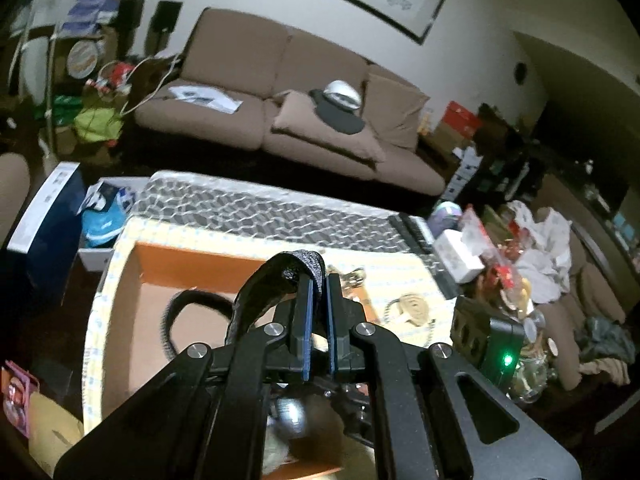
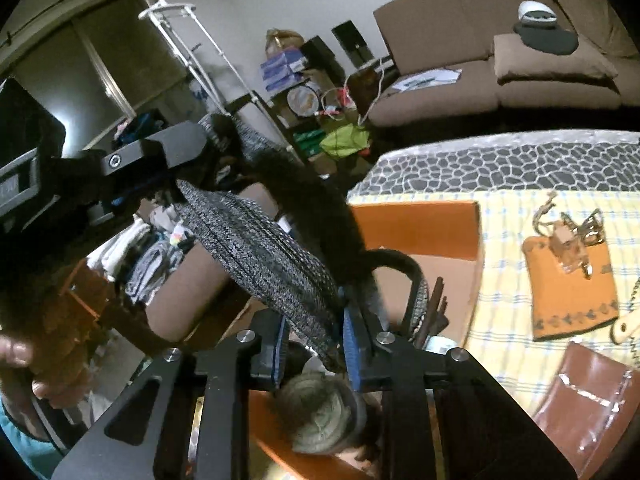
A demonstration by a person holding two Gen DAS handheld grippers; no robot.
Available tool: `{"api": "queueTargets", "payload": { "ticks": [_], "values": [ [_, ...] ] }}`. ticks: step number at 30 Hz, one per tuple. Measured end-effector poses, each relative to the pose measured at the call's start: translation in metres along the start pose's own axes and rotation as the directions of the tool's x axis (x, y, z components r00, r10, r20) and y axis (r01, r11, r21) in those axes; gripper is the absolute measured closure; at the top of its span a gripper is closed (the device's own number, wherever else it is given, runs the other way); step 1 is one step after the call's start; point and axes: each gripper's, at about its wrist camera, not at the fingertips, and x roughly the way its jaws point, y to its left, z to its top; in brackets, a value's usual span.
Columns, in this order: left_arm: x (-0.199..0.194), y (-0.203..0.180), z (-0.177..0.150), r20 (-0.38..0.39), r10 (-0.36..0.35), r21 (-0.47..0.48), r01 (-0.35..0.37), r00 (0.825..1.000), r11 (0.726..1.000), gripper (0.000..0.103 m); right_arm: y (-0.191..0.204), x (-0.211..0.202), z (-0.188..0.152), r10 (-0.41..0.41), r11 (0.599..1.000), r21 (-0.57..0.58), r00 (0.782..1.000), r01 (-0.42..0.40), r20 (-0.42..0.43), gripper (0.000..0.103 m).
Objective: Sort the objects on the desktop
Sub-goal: 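Lift the gray strap into the box with the left tool and release it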
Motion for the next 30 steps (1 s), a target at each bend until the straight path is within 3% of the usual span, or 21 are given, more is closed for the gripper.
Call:
{"api": "queueTargets", "payload": {
  "ticks": [12, 21, 22, 23, 24, 27, 29, 30],
  "values": [
    [0.042, 0.073, -0.03, -0.064, 0.081, -0.075, -0.086, 0.995, 0.993, 0.097, -0.005, 0.065, -0.021, -0.09, 0.996, 0.0, 0.988, 0.091, -0.124, 0.084],
    [0.09, 0.098, -0.053, -0.182, 0.114, -0.087, -0.132, 0.977, 0.988, 0.097, -0.014, 0.085, -0.026, -0.177, 0.984, -0.008, 0.964, 0.179, -0.199, 0.083],
    [0.098, 0.099, -0.056, -0.213, 0.117, -0.08, -0.136, 0.97, 0.987, 0.097, -0.015, 0.086, -0.026, -0.206, 0.978, -0.015, 0.956, 0.208, -0.211, 0.08],
    [0.104, 0.099, -0.059, -0.234, 0.123, -0.07, -0.143, 0.965, 0.987, 0.097, -0.016, 0.086, -0.026, -0.223, 0.974, -0.018, 0.95, 0.225, -0.219, 0.068],
    [0.109, 0.098, -0.061, -0.251, 0.135, -0.056, -0.154, 0.958, 0.987, 0.097, -0.018, 0.085, -0.025, -0.227, 0.973, -0.015, 0.948, 0.229, -0.223, 0.063],
    [0.121, 0.097, -0.066, -0.289, 0.163, -0.038, -0.182, 0.943, 0.983, 0.096, -0.017, 0.078, -0.023, -0.209, 0.977, -0.001, 0.953, 0.214, -0.218, 0.059],
    [0.121, 0.096, -0.068, -0.294, 0.18, -0.044, -0.202, 0.939, 0.978, 0.09, -0.013, 0.071, -0.021, -0.209, 0.977, -0.014, 0.956, 0.211, -0.205, 0.046],
    [0.118, 0.095, -0.068, -0.287, 0.183, -0.047, -0.205, 0.94, 0.978, 0.081, -0.011, 0.066, -0.02, -0.207, 0.978, -0.018, 0.959, 0.207, -0.192, 0.045]
  ]
}}
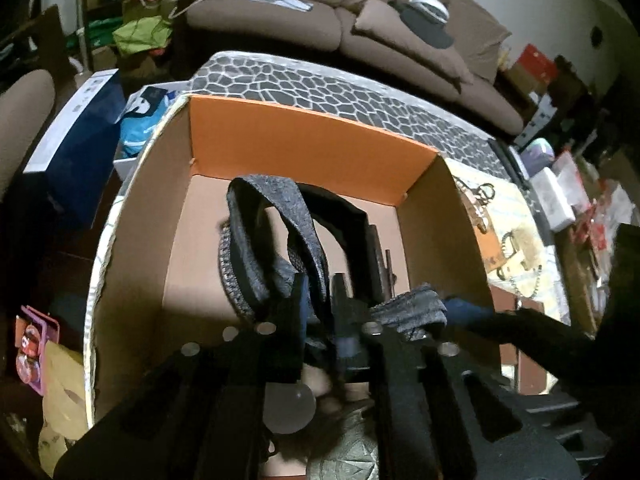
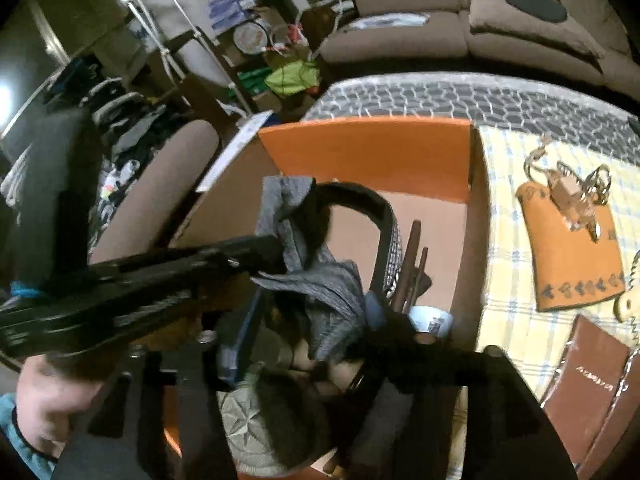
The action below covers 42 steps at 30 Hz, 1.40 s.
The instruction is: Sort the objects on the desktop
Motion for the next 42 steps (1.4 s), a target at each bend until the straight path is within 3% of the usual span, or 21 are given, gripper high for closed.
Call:
{"api": "queueTargets", "payload": {
  "ticks": [1, 6, 11, 14, 16, 23, 28, 36, 42],
  "values": [
    [-0.005, -0.001, -0.002, 0.012, 0.003, 0.002, -0.003, 1.0, 1.0, 0.07, 0.0, -0.006, 0.0, 0.001, 1.0, -0.001, 1.0, -0.001, 0.01, 0.045],
    [-0.033, -0.009, -0.013, 0.083, 0.032, 0.023, -0.034, 0.996, 0.999, 0.038, -0.002, -0.038, -0.002, -0.009, 1.0, -0.012, 0.998, 0.01, 0.06, 0.045],
    [-0.059, -0.02, -0.029, 0.128, 0.07, 0.057, -0.078, 0.989, 0.995, 0.024, -0.008, -0.067, -0.016, -0.075, 0.997, -0.007, 0.992, 0.076, 0.104, 0.034],
    [-0.071, -0.03, -0.046, 0.144, 0.068, 0.077, -0.08, 0.987, 0.994, 0.01, -0.017, -0.083, -0.031, -0.106, 0.994, 0.023, 0.987, 0.104, 0.123, 0.023],
    [-0.077, -0.035, -0.055, 0.153, 0.07, 0.089, -0.085, 0.986, 0.992, 0.001, -0.022, -0.094, -0.043, -0.128, 0.991, 0.042, 0.983, 0.124, 0.131, 0.022],
    [-0.088, -0.057, -0.107, 0.153, 0.074, 0.134, -0.095, 0.985, 0.986, 0.0, -0.034, -0.122, -0.092, -0.286, 0.958, 0.033, 0.95, 0.284, 0.123, 0.003],
    [-0.087, -0.071, -0.137, 0.148, 0.08, 0.148, -0.102, 0.986, 0.984, 0.0, -0.04, -0.14, -0.125, -0.392, 0.919, 0.037, 0.907, 0.391, 0.152, 0.003],
    [-0.083, -0.083, -0.165, 0.182, 0.087, 0.139, -0.114, 0.979, 0.984, 0.0, -0.054, -0.145, -0.157, -0.44, 0.898, 0.064, 0.887, 0.435, 0.139, 0.003],
    [-0.062, -0.077, -0.189, 0.208, 0.137, 0.103, -0.162, 0.968, 0.981, 0.0, -0.064, -0.129, -0.175, -0.461, 0.887, 0.069, 0.882, 0.456, 0.103, 0.003]
  ]
}}
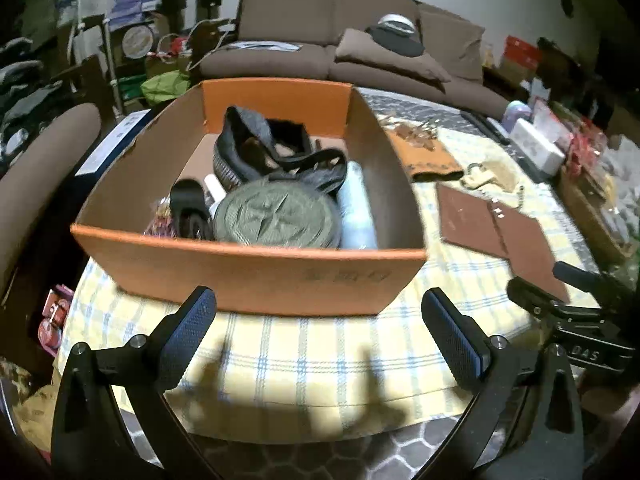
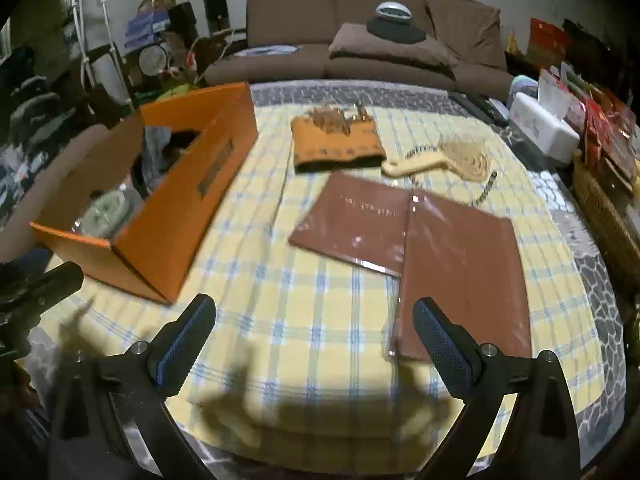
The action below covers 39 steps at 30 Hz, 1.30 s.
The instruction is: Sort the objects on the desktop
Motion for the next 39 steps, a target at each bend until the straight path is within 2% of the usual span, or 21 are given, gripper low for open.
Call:
{"api": "queueTargets", "payload": {
  "ticks": [10, 16, 20, 28, 39],
  "values": [
    [0.046, 0.005, -0.027, -0.064, 0.074, -0.017, -0.076, 0.995, 0.997, 0.0, -0.005, 0.035, -0.033, -0.007, 0.998, 0.06, 0.998, 0.011, -0.069, 0.003],
    [0.067, 0.007, -0.04, -0.113, 0.103, -0.011, -0.105, 0.988, 0.994, 0.0, -0.006, 0.042, -0.039, -0.01, 0.997, 0.077, 0.999, 0.013, -0.049, 0.001],
    [0.067, 0.002, -0.045, -0.083, 0.128, 0.005, -0.128, 0.988, 0.992, 0.0, -0.002, 0.047, -0.046, -0.033, 0.997, 0.062, 0.999, 0.035, -0.043, 0.0],
    [0.068, 0.004, -0.048, -0.085, 0.123, 0.002, -0.123, 0.989, 0.992, 0.0, 0.003, 0.051, -0.046, -0.072, 0.997, 0.026, 0.996, 0.074, -0.059, 0.0],
    [0.068, 0.004, -0.047, -0.085, 0.121, 0.001, -0.122, 0.989, 0.993, 0.0, 0.002, 0.052, -0.046, -0.072, 0.997, 0.026, 0.996, 0.073, -0.058, 0.0]
  ]
}}
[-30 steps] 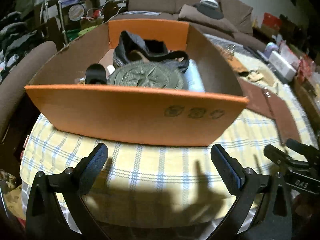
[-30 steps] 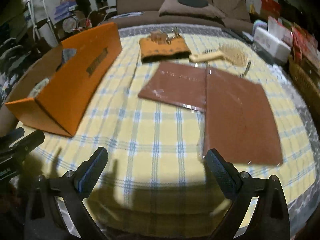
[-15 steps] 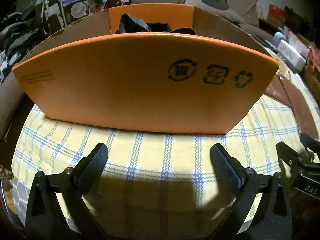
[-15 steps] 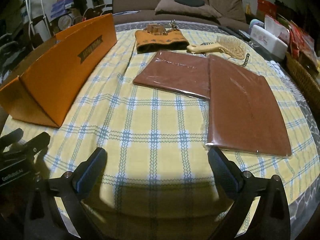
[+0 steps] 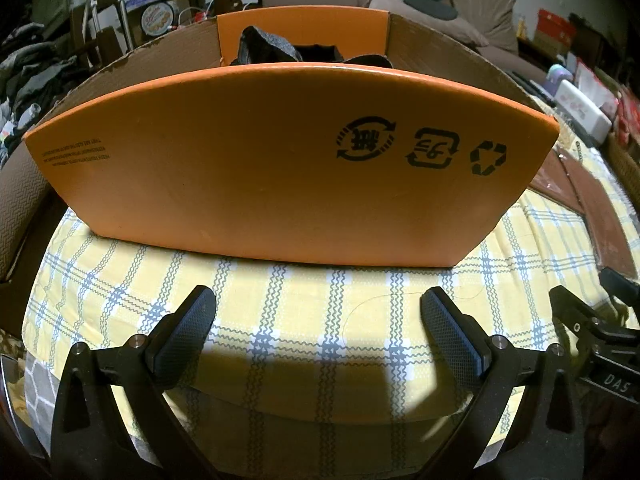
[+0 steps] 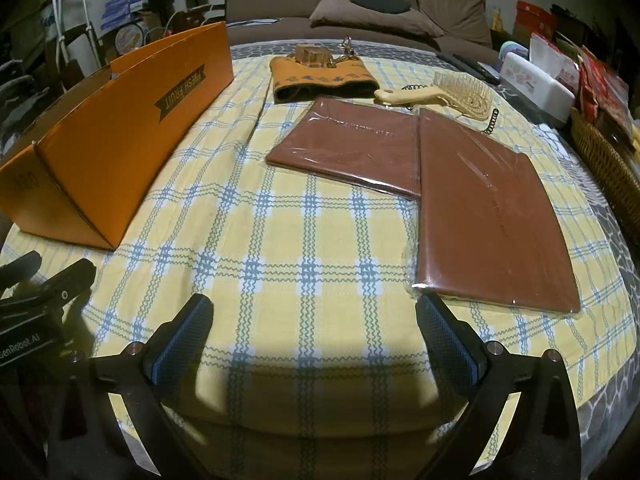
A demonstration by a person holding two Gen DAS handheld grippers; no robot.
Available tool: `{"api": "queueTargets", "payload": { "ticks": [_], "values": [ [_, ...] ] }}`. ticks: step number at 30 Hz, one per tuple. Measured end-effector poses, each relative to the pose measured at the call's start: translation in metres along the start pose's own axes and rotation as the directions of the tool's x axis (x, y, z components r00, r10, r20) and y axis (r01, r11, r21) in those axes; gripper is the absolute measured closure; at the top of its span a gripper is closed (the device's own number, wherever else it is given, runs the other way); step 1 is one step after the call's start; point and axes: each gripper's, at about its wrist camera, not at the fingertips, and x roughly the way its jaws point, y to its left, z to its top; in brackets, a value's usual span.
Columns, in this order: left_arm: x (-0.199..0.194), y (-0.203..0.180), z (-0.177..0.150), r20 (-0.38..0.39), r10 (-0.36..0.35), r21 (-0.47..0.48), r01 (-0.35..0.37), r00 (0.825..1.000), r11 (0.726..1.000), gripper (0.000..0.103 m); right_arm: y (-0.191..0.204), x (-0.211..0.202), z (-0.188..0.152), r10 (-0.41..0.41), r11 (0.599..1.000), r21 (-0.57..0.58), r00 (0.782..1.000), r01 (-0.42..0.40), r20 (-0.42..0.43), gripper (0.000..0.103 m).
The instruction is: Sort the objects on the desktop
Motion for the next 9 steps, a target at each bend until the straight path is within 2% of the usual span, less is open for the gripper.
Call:
{"api": "queueTargets", "payload": {
  "ticks": [9],
  "values": [
    [-0.0001, 0.0009, -0.0001, -0.001, 0.004, 0.004, -0.004, 1.0, 1.0, 0.0, 0.0003, -0.0001, -0.0002, 0.001, 1.0, 0.0, 1.0, -0.001, 0.0, 0.0]
  ]
}}
